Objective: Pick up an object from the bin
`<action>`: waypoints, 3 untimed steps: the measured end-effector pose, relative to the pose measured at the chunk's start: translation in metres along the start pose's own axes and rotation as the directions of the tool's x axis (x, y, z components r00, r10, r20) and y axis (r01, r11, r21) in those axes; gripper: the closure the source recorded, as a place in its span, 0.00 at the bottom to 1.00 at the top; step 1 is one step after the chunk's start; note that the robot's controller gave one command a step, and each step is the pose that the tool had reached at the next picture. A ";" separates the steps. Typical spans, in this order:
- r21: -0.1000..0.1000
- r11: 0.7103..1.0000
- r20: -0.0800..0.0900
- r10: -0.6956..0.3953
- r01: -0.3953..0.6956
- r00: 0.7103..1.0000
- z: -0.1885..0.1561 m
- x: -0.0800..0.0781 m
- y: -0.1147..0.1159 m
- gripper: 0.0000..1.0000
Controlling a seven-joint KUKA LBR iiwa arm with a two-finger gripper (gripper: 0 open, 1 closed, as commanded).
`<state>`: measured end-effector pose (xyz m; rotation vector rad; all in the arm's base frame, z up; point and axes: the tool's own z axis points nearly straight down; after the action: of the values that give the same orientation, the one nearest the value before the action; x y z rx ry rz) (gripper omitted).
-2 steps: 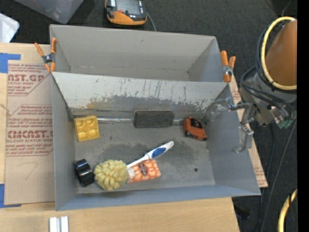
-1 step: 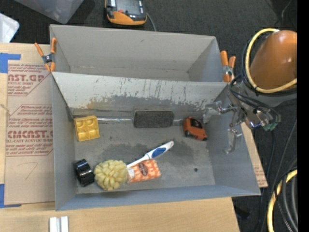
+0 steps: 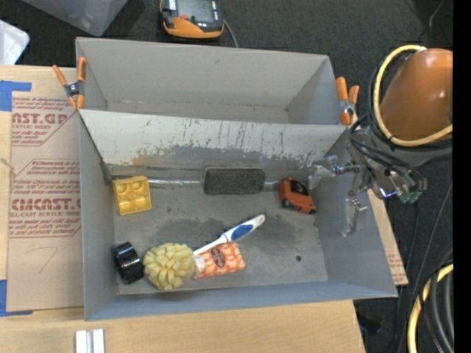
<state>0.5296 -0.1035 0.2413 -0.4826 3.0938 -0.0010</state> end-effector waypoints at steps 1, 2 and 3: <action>-0.003 0.989 -0.003 -0.145 0.145 0.989 0.054 0.002 0.000 0.00; 0.003 1.000 0.012 0.026 -0.026 1.000 0.036 -0.006 0.000 0.00; 0.002 1.000 0.010 0.001 -0.001 1.000 0.038 -0.004 -0.003 0.00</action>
Offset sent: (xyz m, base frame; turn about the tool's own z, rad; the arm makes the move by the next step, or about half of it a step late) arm 0.0051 0.0003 -0.0368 0.0262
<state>0.5350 -0.1046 0.2037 -0.4790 3.0841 -0.0024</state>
